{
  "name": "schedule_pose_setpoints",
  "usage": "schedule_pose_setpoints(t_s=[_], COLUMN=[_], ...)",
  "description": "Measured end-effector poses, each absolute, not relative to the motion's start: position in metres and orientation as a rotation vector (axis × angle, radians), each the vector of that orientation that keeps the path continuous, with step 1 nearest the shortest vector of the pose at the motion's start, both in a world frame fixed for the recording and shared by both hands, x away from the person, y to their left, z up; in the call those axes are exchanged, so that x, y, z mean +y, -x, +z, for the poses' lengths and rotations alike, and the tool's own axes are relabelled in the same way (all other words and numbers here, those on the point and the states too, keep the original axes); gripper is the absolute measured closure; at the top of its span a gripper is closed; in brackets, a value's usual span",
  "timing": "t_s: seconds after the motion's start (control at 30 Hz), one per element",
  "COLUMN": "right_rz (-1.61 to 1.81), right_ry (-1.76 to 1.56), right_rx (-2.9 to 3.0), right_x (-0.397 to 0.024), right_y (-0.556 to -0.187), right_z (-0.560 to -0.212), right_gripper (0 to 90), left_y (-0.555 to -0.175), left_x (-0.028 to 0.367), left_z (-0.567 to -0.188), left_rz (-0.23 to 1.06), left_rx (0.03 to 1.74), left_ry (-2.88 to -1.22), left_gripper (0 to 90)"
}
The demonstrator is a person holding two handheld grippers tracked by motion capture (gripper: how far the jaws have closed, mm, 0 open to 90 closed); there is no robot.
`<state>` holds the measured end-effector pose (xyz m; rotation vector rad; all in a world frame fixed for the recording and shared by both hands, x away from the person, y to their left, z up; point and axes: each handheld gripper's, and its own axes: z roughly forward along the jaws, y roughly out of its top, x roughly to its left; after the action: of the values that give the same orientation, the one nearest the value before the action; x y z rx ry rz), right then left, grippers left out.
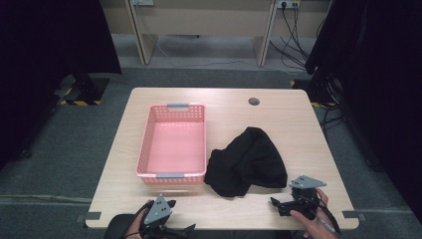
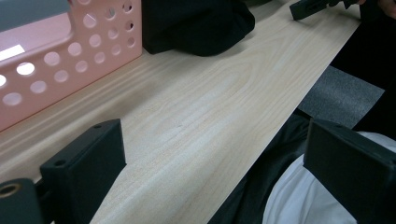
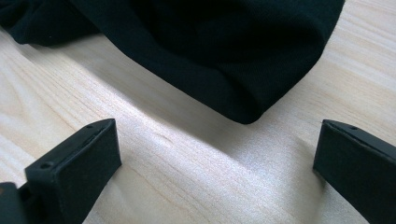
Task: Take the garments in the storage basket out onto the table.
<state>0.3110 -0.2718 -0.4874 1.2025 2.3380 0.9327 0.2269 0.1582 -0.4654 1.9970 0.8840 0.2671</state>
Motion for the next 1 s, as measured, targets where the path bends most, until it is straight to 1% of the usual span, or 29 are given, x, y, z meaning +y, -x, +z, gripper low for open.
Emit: schedule_pose_setpoints(t_s=[1.0], right_rz=[0.933], right_ry=[-1.203], right_rx=[2.338], right_x=[-0.272], right_y=[-0.311], right_z=[-0.487], right_gripper=[0.8], left_y=[-0.207], left_x=[0.168], left_z=[-0.467], left_rz=[0.290], left_rx=[0.901], left_ry=[-1.948], left_gripper=[4.6])
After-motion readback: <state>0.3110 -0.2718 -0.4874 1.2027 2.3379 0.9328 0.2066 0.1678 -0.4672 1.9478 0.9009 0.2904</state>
